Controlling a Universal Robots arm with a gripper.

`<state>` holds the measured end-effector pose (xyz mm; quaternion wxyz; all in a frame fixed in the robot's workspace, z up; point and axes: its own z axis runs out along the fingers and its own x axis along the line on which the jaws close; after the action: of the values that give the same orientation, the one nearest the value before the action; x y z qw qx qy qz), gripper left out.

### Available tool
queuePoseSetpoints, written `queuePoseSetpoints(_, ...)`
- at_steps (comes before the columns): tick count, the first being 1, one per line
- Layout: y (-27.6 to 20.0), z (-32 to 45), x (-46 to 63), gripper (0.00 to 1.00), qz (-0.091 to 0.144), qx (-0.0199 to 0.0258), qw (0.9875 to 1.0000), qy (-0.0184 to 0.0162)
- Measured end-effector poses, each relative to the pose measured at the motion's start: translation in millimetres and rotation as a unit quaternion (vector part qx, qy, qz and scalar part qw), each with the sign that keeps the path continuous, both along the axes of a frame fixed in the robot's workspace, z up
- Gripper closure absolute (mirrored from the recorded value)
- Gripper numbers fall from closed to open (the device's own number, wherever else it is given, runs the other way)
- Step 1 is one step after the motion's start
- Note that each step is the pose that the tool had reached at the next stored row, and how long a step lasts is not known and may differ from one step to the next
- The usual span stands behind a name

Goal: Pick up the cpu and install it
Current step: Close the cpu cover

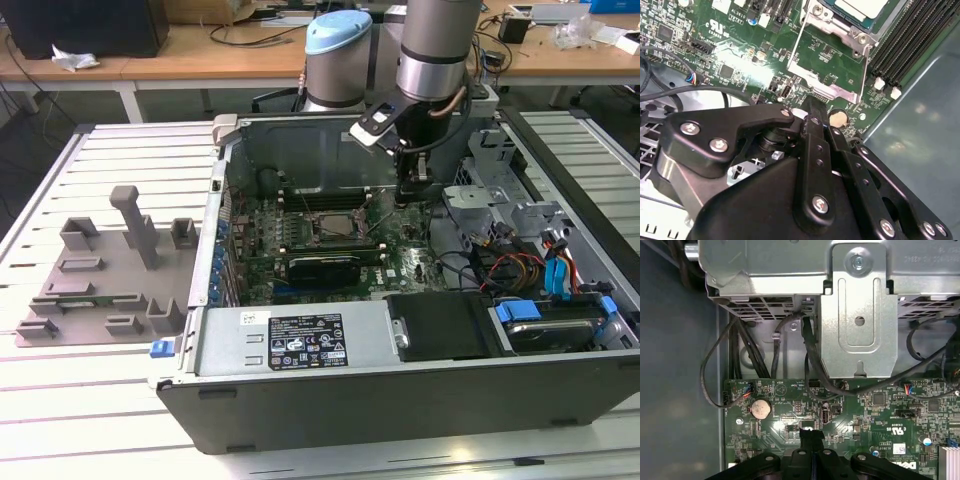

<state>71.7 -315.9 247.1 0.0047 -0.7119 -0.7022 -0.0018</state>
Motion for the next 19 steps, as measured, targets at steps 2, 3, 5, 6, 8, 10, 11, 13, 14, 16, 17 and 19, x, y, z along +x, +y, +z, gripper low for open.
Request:
queuePoseSetpoints(2, 0.0, 0.0, 0.0, 0.89, 0.0, 0.0, 1.0, 0.0)
queuePoseSetpoints(3, 0.0, -0.1, -0.1, 0.89, 0.0, 0.0, 1.0, 0.0)
queuePoseSetpoints(5, 0.0, -0.1, -5.6, 0.89, 0.0, 0.0001, 1.0, 0.0)
queuePoseSetpoints(6, 0.0, -0.1, -9.2, 0.89, 0.0, 0.0001, 1.0, 0.0)
queuePoseSetpoints(8, 0.0, -0.1, -14.1, 0.89, 0.0, 0.0001, 1.0, -0.0001)
queuePoseSetpoints(10, 0.0, -0.1, -24.1, 0.89, 0.0, 0.0, 1.0, -0.0001)
queuePoseSetpoints(11, 0.0, -0.1, -29.4, 0.89, 0.0, 0.0, 1.0, -0.0002)
queuePoseSetpoints(13, 0.0, -0.1, -38.1, 0.89, 0.0, 0.0001, 1.0, -0.0004)
queuePoseSetpoints(14, 0.0, 0.0, -40.7, 0.89, 0.0, 0.0, 1.0, -0.0004)
queuePoseSetpoints(16, 0.0, 0.0, -48.2, 0.89, 0.0, 0.0, 1.0, -0.0006)
queuePoseSetpoints(17, 0.0, -0.1, -51.1, 0.89, 0.0, 0.0, 1.0, -0.0006)
queuePoseSetpoints(19, 0.0, -0.1, -58.1, 0.89, 0.0, 0.0001, 1.0, -0.0007)
